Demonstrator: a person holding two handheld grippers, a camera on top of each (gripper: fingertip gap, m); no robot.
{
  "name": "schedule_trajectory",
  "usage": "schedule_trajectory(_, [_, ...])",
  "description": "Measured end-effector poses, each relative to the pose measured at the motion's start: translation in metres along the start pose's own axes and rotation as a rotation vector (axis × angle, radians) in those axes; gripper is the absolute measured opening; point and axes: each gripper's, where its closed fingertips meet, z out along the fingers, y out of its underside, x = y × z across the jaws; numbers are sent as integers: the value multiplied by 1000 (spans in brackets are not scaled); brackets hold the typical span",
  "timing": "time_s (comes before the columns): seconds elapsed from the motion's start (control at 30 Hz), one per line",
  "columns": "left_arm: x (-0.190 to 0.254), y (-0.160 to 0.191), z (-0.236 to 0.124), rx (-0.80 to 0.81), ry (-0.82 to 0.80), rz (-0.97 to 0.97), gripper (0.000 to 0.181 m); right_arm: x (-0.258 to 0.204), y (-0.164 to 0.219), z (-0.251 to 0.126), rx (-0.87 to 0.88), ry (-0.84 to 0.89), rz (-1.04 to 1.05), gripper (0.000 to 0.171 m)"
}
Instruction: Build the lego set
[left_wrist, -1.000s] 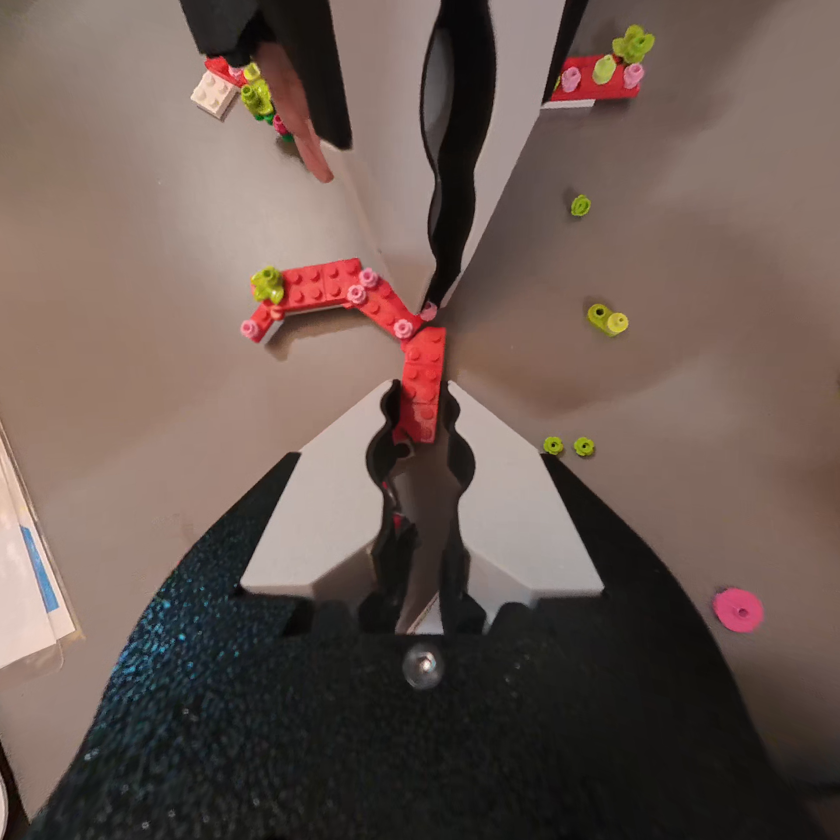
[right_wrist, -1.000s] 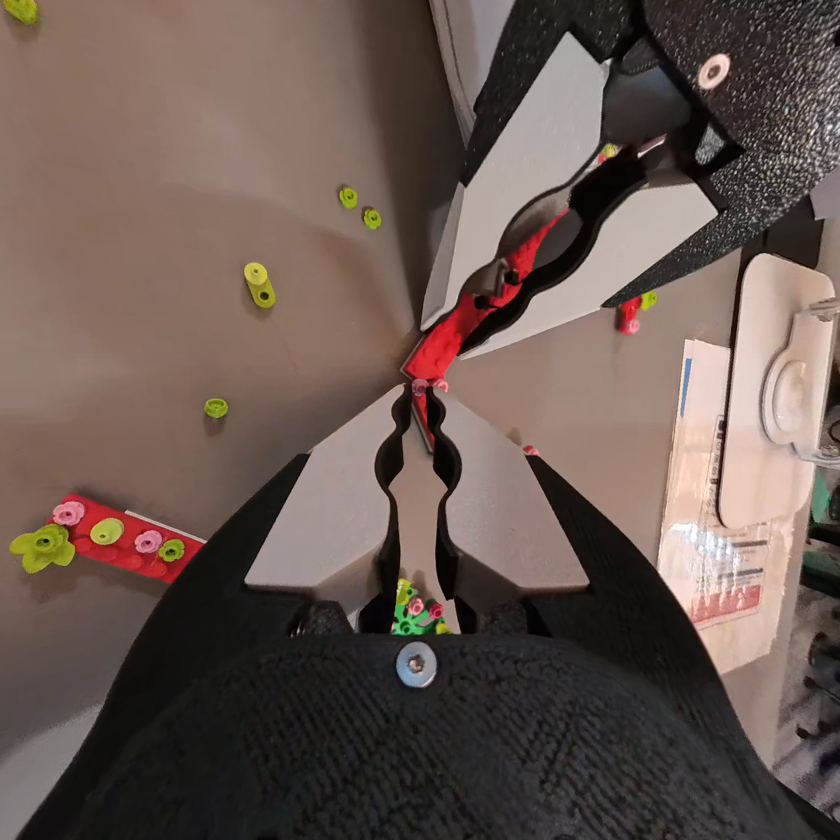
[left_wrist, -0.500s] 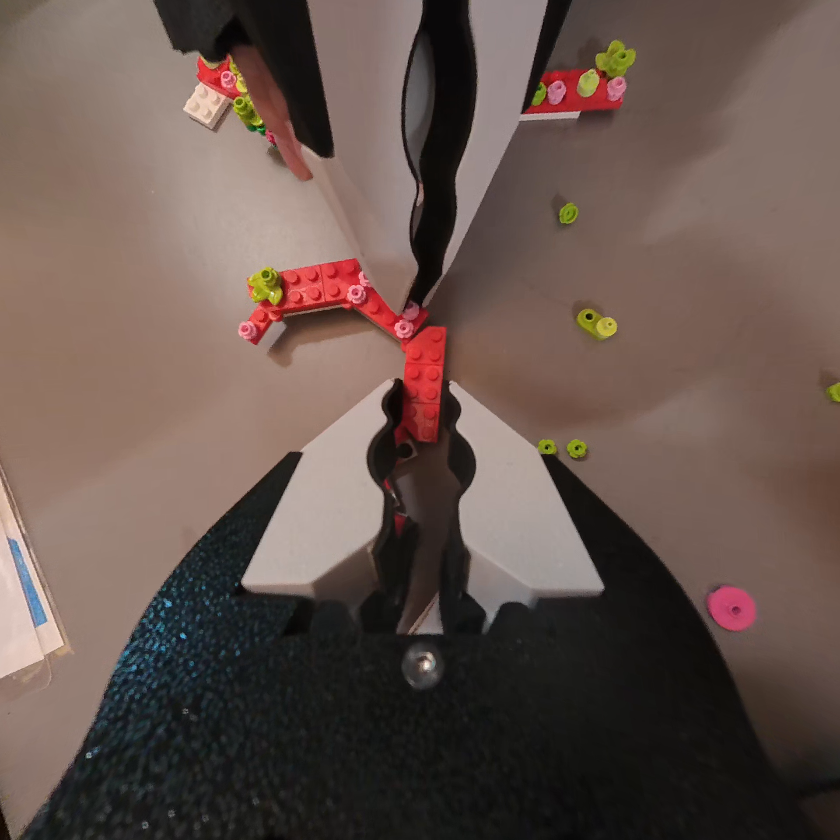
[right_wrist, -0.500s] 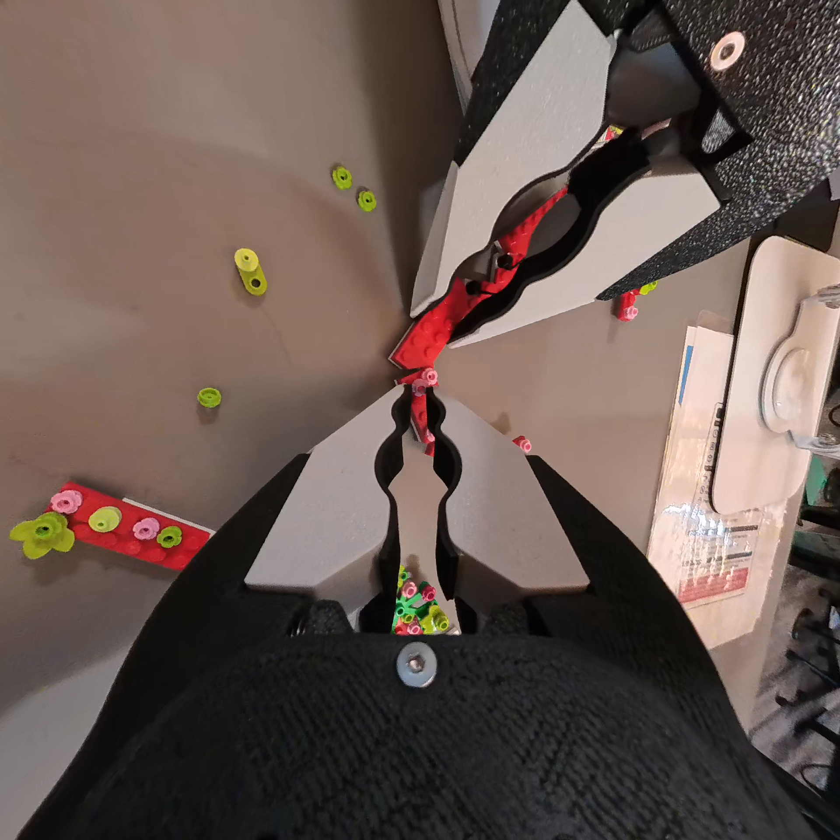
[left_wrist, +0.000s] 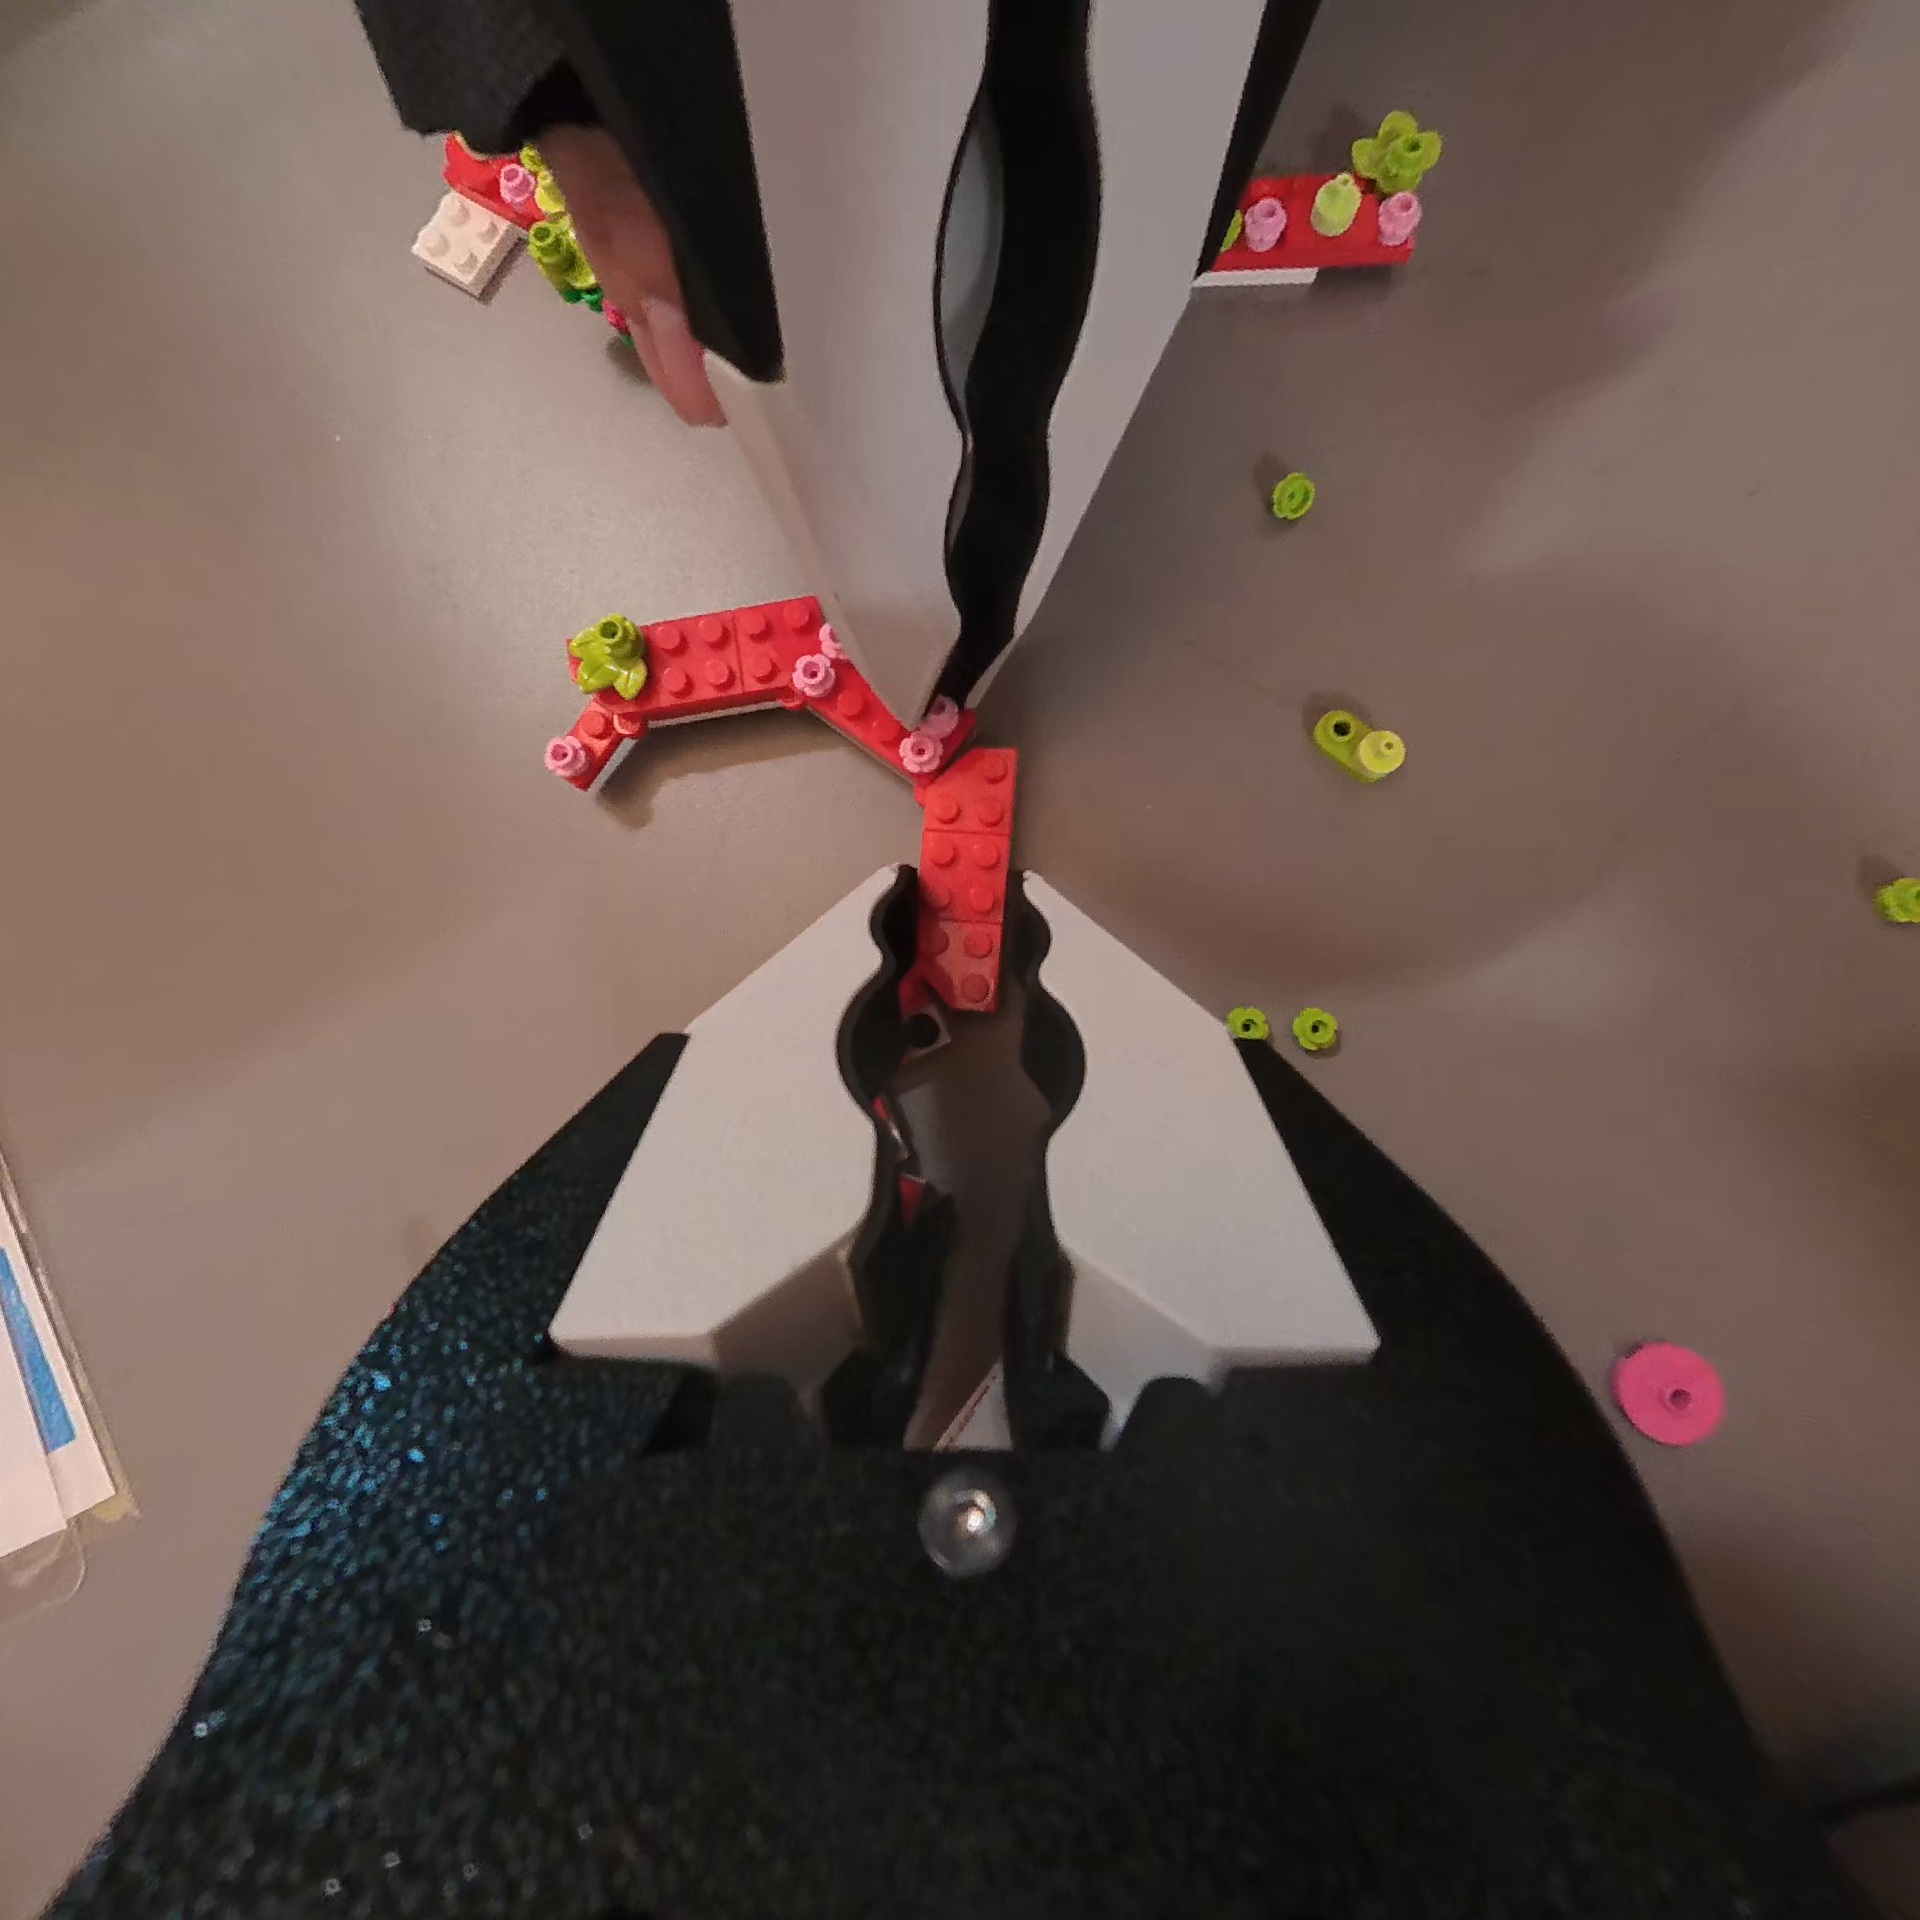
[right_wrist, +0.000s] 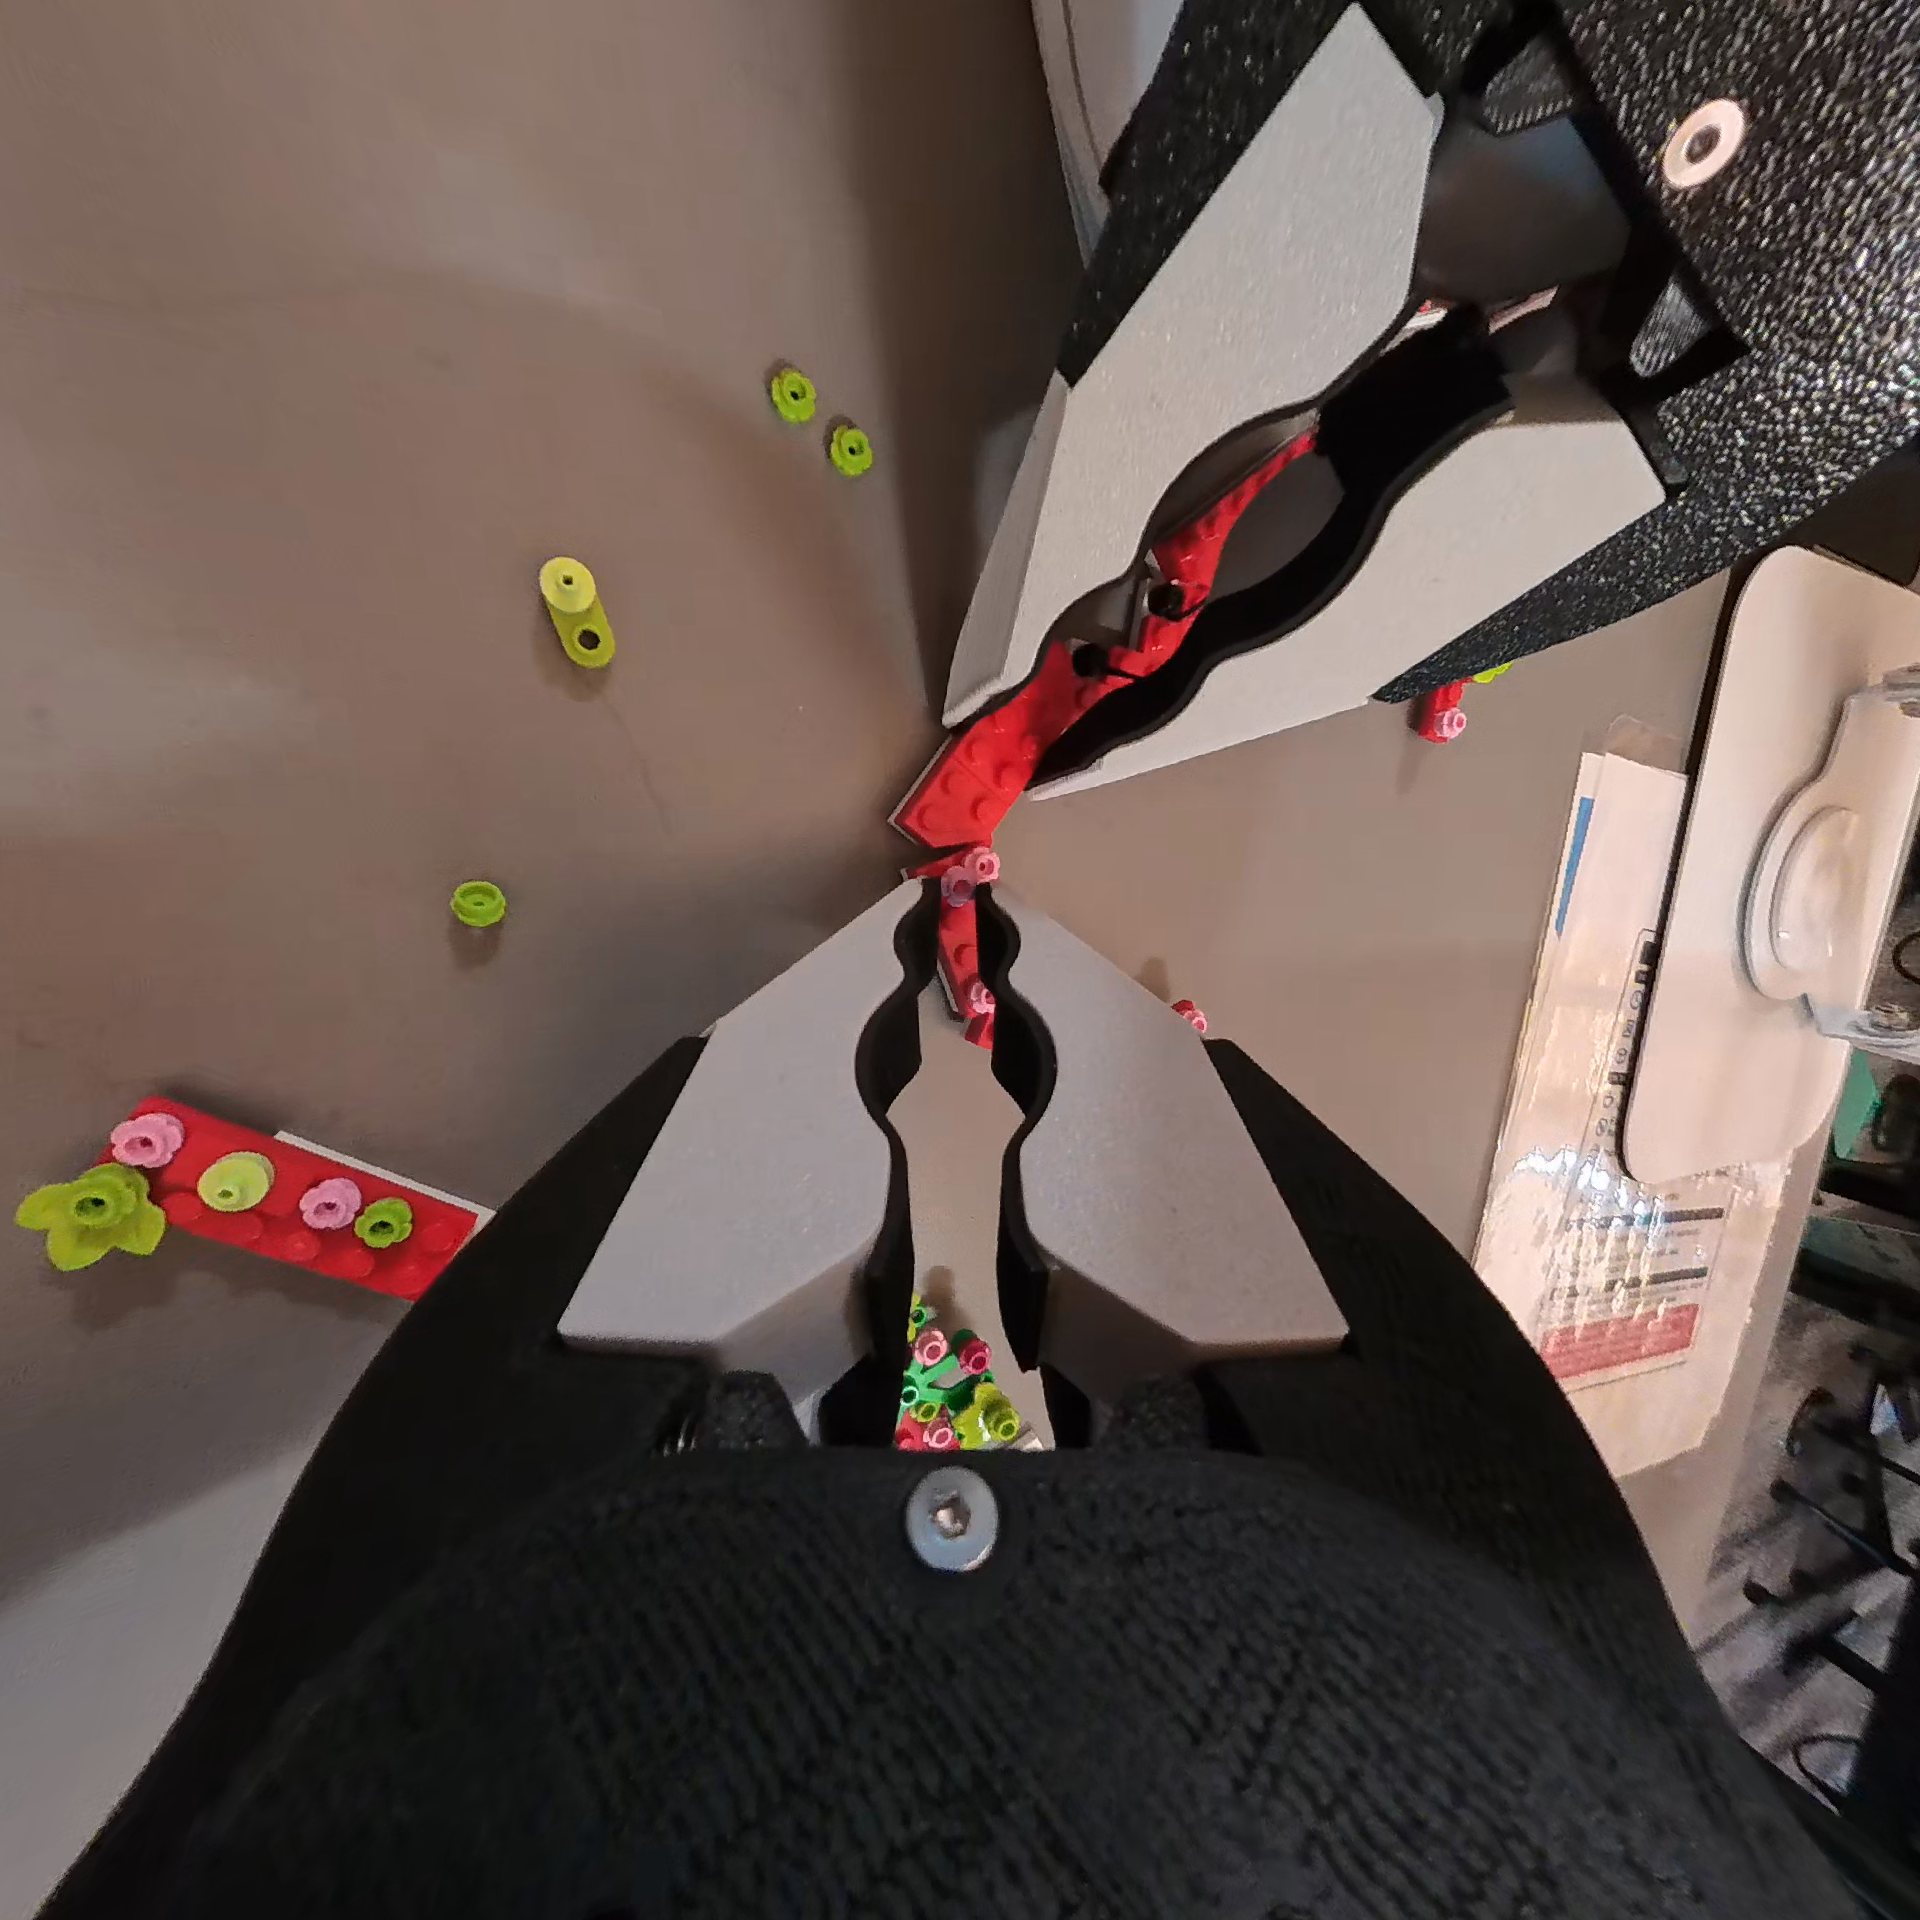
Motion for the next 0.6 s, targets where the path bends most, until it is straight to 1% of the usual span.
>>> schedule_trajectory(0.43, [0,1,0,5,7,-8,14,-2,-1,3,-1,0,2,6])
schedule_trajectory(0.6, [1,0,-1,10,12,-14,14,-1,-1,2,6,13,7,11])
